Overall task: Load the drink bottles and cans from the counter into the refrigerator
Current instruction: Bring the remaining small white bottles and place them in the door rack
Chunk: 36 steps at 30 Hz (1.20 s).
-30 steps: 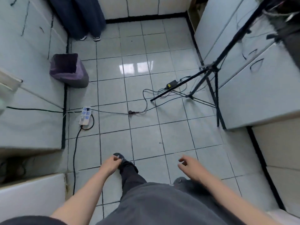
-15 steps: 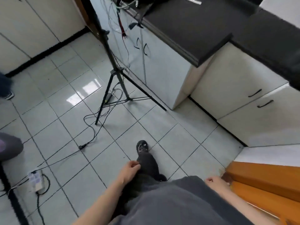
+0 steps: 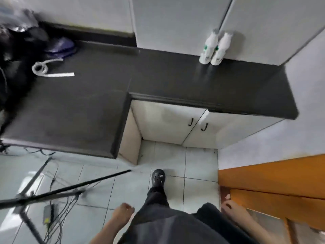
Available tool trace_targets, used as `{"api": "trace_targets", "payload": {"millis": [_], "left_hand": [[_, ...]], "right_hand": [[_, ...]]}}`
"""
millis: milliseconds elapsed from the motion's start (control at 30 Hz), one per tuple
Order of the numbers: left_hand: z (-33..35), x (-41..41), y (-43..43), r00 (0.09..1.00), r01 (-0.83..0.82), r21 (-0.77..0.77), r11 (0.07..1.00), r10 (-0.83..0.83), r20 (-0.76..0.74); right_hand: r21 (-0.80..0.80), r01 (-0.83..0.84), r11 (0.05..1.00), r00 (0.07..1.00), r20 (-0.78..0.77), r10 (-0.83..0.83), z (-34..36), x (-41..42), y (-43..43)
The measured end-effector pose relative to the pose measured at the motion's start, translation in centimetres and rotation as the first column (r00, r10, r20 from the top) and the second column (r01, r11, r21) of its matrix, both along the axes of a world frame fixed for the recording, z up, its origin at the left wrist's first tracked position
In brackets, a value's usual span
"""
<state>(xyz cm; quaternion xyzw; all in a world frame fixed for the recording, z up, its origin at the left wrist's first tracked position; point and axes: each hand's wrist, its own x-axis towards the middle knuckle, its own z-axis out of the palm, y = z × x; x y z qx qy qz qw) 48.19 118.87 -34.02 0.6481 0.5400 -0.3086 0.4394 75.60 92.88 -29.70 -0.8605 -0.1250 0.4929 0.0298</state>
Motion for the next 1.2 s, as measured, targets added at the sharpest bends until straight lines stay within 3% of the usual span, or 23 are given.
{"api": "trace_targets", "payload": {"millis": [167, 333, 433, 633, 733, 867, 1000, 1100, 1200], "left_hand": [[2.2, 14.4, 9.4, 0.946, 0.274, 0.029, 0.961, -0.275, 0.17], [3.8, 23.4, 13.1, 0.937, 0.194, 0.047, 0.98, -0.199, 0.287], [4.3, 26.5, 14.0, 0.938, 0.186, 0.034, 0.982, -0.187, 0.291], [7.8, 31.8, 14.2, 0.901, 0.021, -0.013, 1.0, -0.013, 0.434], [11.1, 36.5, 15.3, 0.838, -0.105, 0.116, 0.988, 0.025, 0.545], [15.2, 44.6, 17.3, 0.732, -0.243, 0.316, 0.917, -0.041, 0.681], [17.4, 52.4, 18.5, 0.617, -0.321, 0.484, 0.814, -0.208, 0.759], [17.7, 56.3, 18.8, 0.578, -0.255, 0.619, 0.743, -0.396, 0.713], [17.2, 58.5, 18.6, 0.54, -0.169, 0.707, 0.687, -0.536, 0.65]], "right_hand": [[0.085, 0.224, 0.971, 0.971, 0.07, -0.23, 1.7, 4.2, 5.1], [0.133, 0.225, 0.965, 0.974, -0.041, -0.221, 2.2, 6.4, 8.9], [0.195, 0.18, 0.964, 0.984, -0.027, -0.178, 3.1, 9.8, 11.0], [0.582, 0.167, 0.796, 0.961, 0.085, -0.264, 8.2, 21.0, 17.3], [0.736, 0.111, 0.667, 0.935, 0.151, -0.322, 11.0, 27.8, 21.4], [0.828, -0.057, 0.558, 0.854, 0.33, -0.402, 13.2, 35.8, 26.5], [0.781, -0.242, 0.576, 0.777, 0.512, -0.367, 13.6, 40.7, 30.2], [0.699, -0.394, 0.598, 0.738, 0.628, -0.248, 13.2, 42.2, 31.7], [0.658, -0.445, 0.607, 0.744, 0.649, -0.157, 12.8, 42.6, 32.3]]}}
